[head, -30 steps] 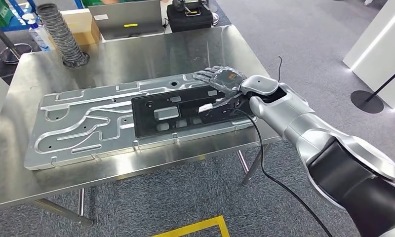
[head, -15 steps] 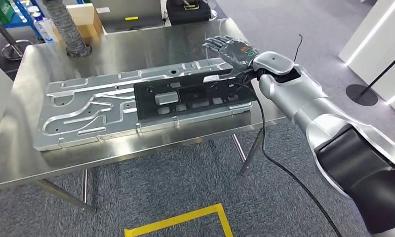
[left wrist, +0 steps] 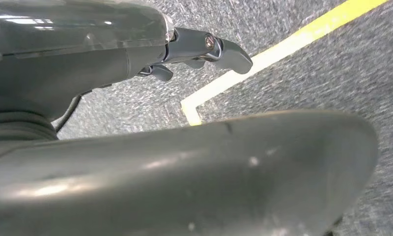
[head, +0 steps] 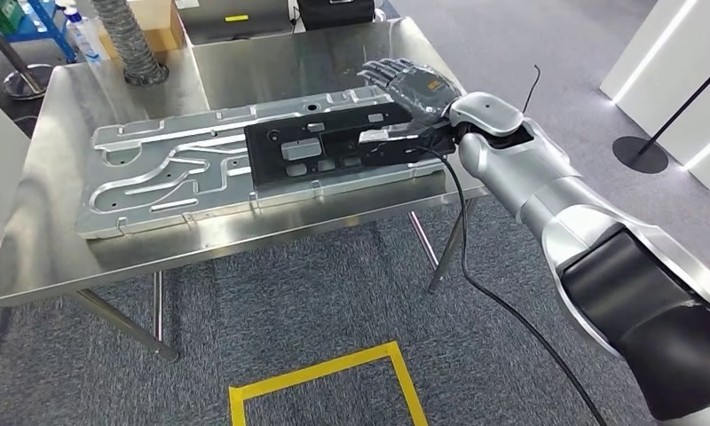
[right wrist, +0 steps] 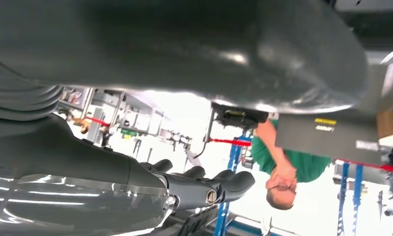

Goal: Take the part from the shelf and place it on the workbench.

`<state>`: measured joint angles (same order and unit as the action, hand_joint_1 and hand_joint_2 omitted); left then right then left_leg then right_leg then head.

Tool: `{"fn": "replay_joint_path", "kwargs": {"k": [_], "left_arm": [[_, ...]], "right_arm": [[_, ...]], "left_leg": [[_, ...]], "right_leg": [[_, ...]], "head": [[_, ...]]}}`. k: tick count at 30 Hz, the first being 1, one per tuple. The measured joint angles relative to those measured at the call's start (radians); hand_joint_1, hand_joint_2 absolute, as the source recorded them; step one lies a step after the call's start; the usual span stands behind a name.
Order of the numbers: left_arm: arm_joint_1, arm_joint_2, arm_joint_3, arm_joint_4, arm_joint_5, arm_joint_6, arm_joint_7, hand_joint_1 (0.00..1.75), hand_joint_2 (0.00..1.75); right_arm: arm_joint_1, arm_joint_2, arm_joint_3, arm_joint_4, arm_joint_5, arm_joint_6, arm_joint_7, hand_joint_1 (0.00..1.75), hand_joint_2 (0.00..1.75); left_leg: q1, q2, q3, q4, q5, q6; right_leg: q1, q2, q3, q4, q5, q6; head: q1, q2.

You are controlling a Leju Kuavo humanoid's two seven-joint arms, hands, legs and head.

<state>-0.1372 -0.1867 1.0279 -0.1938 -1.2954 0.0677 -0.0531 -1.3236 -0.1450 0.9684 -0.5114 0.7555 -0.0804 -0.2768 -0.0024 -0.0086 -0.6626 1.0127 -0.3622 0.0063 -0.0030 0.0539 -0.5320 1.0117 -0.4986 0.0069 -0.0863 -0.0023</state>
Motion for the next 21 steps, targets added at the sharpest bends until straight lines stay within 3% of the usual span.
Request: {"fn": "replay_joint_path", "kwargs": {"k": [2,3,6,7,8,9,11,13,16,18,19,21], "left_arm": [[0.001,0.000,0.000,0.000,0.001,0.002,0.001,0.00,0.00],[0.002,0.000,0.000,0.000,0.001,0.003,0.002,0.00,0.00],[0.007,0.001,0.000,0.000,0.004,0.006,0.006,0.00,0.00],[0.008,0.001,0.000,0.000,0.005,0.007,0.007,0.00,0.00],[0.010,0.001,0.000,0.000,0.006,0.009,0.007,0.00,0.00],[0.011,0.001,0.000,0.000,0.006,0.010,0.007,0.00,0.00],[0.013,0.001,0.001,0.000,0.006,0.012,0.007,0.00,0.00],[0.013,0.001,0.001,0.000,0.006,0.013,0.005,0.00,0.00],[0.014,0.002,0.001,0.000,0.006,0.014,0.004,0.00,0.00],[0.013,0.002,0.001,0.000,0.006,0.014,0.003,0.00,0.00],[0.012,0.002,0.001,0.000,0.006,0.014,0.002,0.00,0.00],[0.010,0.002,0.001,0.000,0.006,0.014,0.000,0.00,0.00]], "right_arm": [[0.001,0.000,-0.001,0.001,0.003,-0.001,0.005,0.00,0.00],[0.001,-0.002,-0.001,0.001,0.004,-0.001,0.008,0.00,0.00],[0.002,-0.010,-0.001,0.003,0.007,0.000,0.010,0.00,0.00],[0.003,-0.012,-0.001,0.004,0.010,0.000,0.010,0.00,0.00],[0.005,-0.013,-0.001,0.005,0.012,0.000,0.010,0.00,0.00],[0.006,-0.013,-0.001,0.005,0.015,0.000,0.010,0.00,0.00],[0.008,-0.013,-0.001,0.006,0.019,-0.001,0.009,0.00,0.00],[0.008,-0.014,-0.001,0.006,0.021,-0.001,0.009,0.00,0.00],[0.011,-0.014,-0.001,0.008,0.023,-0.002,0.004,0.00,0.00],[0.011,-0.014,-0.003,0.009,0.024,-0.003,0.001,0.00,0.00],[0.011,-0.012,-0.004,0.010,0.025,-0.003,0.001,0.00,0.00],[0.015,-0.004,-0.006,0.013,0.027,-0.004,0.000,0.00,0.00]], "left_leg": [[0.002,-0.007,-0.007,0.006,0.001,-0.011],[0.003,-0.008,-0.018,0.027,-0.015,-0.016],[0.010,-0.004,-0.085,0.199,-0.118,-0.029],[0.012,-0.002,-0.104,0.255,-0.140,-0.034],[0.014,0.000,-0.108,0.282,-0.144,-0.037],[0.015,0.001,-0.092,0.270,-0.130,-0.039],[0.017,0.005,-0.013,0.145,-0.078,-0.037],[0.013,0.008,0.051,0.033,-0.054,-0.028],[0.009,0.008,0.062,0.001,-0.054,-0.010],[0.012,0.008,0.064,-0.010,-0.048,0.003],[0.013,0.008,0.064,-0.014,-0.045,0.009],[0.012,0.010,0.062,-0.015,-0.043,0.014]], "right_leg": [[-0.002,-0.019,0.001,-0.011,0.013,-0.009],[-0.005,-0.030,0.001,-0.016,0.020,-0.015],[-0.005,-0.057,-0.008,-0.020,0.032,-0.023],[-0.004,-0.063,-0.012,-0.019,0.034,-0.022],[-0.004,-0.068,-0.015,-0.017,0.036,-0.021],[-0.004,-0.073,-0.018,-0.015,0.037,-0.020],[-0.004,-0.079,-0.020,-0.012,0.037,-0.016],[-0.001,-0.083,-0.026,-0.009,0.038,-0.009],[0.000,-0.083,-0.034,-0.007,0.042,0.007],[-0.003,-0.075,-0.047,0.018,0.022,0.016],[-0.004,-0.070,-0.067,0.059,-0.002,0.019],[-0.007,-0.061,-0.132,0.194,-0.063,0.024]], "head": [[0.000,0.000],[0.000,0.000],[0.000,0.000],[0.000,0.000],[0.000,0.000],[0.000,0.000],[0.000,0.000],[0.000,0.000],[0.000,0.000],[0.000,0.000],[0.000,0.000],[0.000,0.000]]}}
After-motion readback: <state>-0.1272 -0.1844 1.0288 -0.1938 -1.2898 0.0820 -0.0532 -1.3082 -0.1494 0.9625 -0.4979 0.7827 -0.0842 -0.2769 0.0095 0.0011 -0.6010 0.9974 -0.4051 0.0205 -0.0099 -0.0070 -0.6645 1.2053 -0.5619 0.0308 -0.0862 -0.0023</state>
